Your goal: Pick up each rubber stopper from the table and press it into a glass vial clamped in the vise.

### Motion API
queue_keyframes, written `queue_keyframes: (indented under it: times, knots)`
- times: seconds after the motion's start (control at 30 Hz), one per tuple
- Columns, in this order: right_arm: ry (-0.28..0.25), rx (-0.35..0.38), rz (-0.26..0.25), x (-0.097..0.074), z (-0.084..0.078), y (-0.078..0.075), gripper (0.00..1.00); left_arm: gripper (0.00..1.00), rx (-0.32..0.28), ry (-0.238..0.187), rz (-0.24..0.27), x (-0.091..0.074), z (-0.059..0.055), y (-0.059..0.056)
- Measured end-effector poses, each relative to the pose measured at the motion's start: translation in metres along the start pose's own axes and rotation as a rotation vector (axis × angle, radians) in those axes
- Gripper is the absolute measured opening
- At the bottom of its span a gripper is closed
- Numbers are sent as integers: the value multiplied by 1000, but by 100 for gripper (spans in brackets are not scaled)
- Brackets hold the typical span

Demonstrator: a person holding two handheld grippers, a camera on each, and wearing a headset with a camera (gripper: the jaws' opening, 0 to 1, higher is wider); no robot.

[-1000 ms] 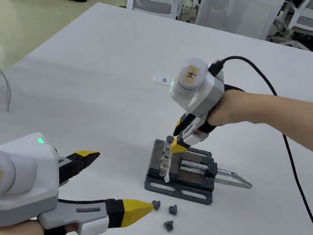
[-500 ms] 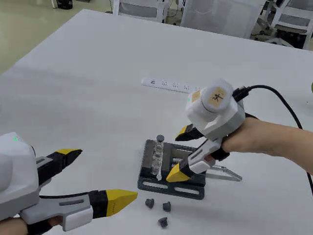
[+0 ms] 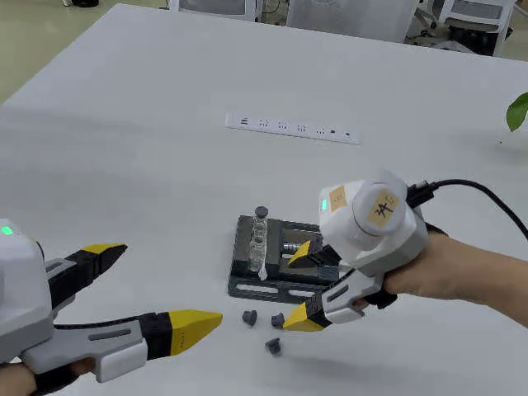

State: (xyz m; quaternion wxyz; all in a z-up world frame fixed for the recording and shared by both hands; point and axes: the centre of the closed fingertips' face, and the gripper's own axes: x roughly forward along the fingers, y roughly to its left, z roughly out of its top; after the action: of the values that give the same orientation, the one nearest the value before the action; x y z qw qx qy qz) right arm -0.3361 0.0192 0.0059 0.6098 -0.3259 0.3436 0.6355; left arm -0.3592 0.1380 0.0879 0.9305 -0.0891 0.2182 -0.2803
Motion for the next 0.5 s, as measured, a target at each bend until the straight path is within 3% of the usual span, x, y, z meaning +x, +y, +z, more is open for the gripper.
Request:
queue_keyframes:
  times: [0.13, 0.33, 0.5]
  knots:
    - [-15, 12, 13, 5, -6, 7, 35, 95, -3, 3, -2, -2, -2, -2]
    - [-36, -137, 48, 13, -3, 34, 23, 95, -16, 7, -2, -4, -8, -4]
    - [32, -265, 49, 25, -11, 42, 19, 95, -21, 8, -5, -4, -9, -7]
